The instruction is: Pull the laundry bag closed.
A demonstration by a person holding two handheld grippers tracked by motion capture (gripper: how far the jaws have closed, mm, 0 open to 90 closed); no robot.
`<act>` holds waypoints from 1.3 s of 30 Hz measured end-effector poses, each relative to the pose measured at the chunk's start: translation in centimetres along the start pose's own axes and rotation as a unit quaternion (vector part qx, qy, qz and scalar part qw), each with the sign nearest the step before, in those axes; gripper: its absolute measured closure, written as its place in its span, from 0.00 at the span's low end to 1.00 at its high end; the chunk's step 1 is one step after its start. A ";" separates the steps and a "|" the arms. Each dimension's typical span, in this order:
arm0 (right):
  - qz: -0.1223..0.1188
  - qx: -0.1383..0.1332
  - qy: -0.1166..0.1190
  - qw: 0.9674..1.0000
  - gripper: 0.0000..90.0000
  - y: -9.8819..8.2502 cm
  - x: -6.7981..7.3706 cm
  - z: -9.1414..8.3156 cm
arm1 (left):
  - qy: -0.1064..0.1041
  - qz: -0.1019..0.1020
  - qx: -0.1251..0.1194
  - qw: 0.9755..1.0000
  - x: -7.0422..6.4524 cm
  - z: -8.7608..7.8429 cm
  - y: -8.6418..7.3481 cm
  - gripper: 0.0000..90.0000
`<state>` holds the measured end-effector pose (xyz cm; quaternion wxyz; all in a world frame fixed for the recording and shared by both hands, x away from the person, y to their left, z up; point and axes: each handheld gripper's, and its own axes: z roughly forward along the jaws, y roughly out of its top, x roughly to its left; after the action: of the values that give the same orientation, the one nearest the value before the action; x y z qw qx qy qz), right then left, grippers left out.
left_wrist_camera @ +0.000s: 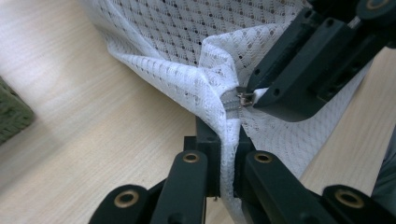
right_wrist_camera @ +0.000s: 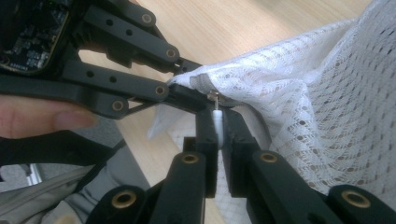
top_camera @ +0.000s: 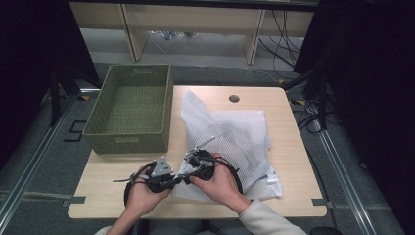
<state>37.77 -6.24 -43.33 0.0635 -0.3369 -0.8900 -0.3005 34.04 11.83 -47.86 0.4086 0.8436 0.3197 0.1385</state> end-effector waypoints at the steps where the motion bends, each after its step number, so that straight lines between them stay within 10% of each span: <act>1: 0.008 0.005 -0.004 1.000 0.97 0.0 0.2 -0.1 | 0.006 0.005 0.001 1.000 -0.2 0.0 0.1 0.98; 6: 0.014 0.006 -0.007 1.000 0.98 0.0 0.1 0.0 | 0.021 0.035 0.003 0.999 -0.6 -0.2 0.6 0.98; 15: 0.016 -0.001 -0.001 1.000 0.98 -0.1 0.4 -0.5 | 0.016 0.010 -0.008 1.000 -0.3 -0.3 0.2 0.98; 39: 0.042 0.005 -0.020 0.999 0.98 -0.9 -0.4 -0.3 | 0.037 0.023 -0.012 0.999 -0.8 -0.8 0.6 0.98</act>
<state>37.52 -7.19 -43.62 0.0598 -0.3795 -0.8779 -0.2859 33.29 11.53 -46.86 0.4036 0.8400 0.3132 0.1830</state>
